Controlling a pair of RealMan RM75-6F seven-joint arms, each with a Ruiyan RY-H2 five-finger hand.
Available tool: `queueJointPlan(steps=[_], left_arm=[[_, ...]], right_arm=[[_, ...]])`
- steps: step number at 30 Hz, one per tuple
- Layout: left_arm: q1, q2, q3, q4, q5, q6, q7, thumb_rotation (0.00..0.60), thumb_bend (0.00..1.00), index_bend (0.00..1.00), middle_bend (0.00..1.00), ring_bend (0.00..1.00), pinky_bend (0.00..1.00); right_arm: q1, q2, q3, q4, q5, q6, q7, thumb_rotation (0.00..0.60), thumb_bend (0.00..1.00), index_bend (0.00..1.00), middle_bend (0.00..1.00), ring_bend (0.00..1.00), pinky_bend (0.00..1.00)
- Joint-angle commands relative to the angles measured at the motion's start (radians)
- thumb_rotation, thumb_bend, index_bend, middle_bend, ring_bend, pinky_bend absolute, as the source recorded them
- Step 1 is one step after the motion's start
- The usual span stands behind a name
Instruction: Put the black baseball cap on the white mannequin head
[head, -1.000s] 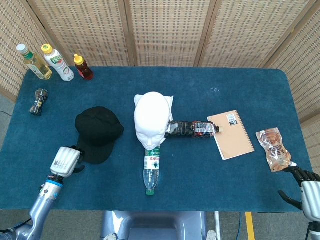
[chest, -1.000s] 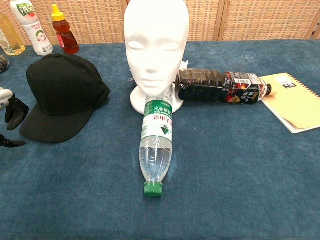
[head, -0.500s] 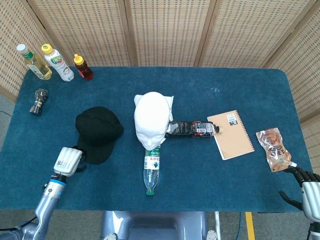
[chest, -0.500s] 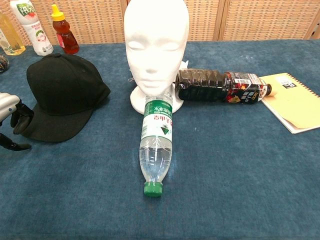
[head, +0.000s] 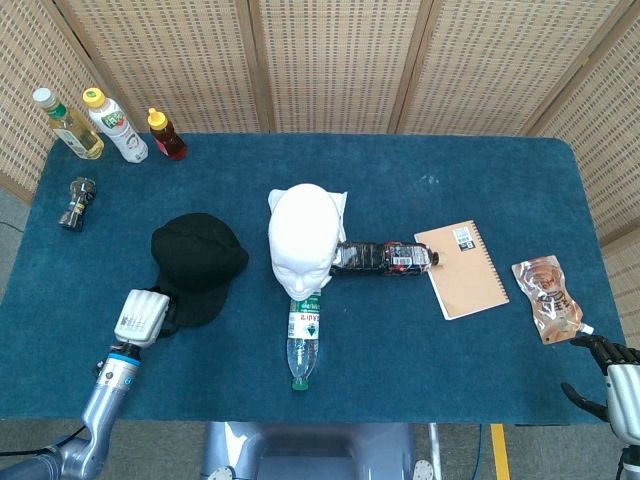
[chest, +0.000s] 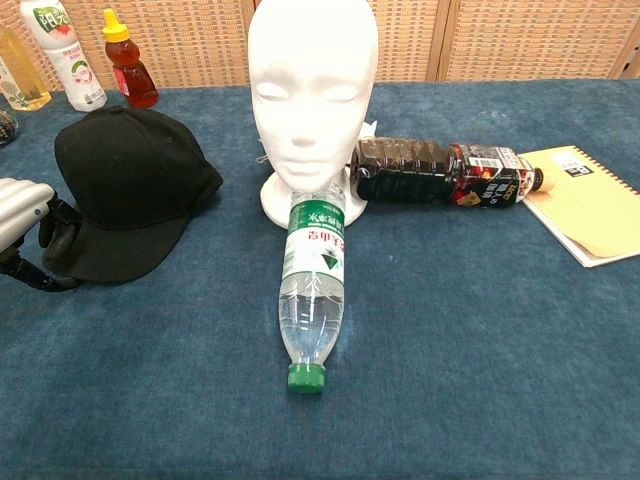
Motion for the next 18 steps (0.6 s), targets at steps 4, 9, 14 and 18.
queueJointPlan(steps=[4,9,14,18], left_arm=[[-0.017,-0.029,-0.011,0.032,0.0,0.005,-0.023,0.6,0.14,0.75,0.69,0.54,0.68],[-0.036,-0.061,-0.033,0.068,0.006,0.032,-0.073,0.6,0.19,0.75,0.69,0.54,0.68],[-0.072,-0.084,-0.07,0.09,0.008,0.052,-0.099,0.6,0.19,0.75,0.69,0.54,0.68],[-0.11,-0.099,-0.108,0.104,0.004,0.063,-0.113,0.6,0.19,0.75,0.68,0.52,0.68]], right_arm=[[-0.002,0.001,0.003,0.002,0.003,0.003,0.003,0.6,0.15,0.34,0.39,0.43,0.42],[-0.002,0.0,0.004,0.004,0.006,0.002,0.004,0.6,0.15,0.34,0.39,0.43,0.42],[-0.003,0.002,0.005,0.003,0.005,0.004,0.003,0.6,0.15,0.34,0.39,0.43,0.42],[-0.005,0.002,0.006,0.004,0.005,0.008,0.005,0.6,0.15,0.34,0.39,0.43,0.42]])
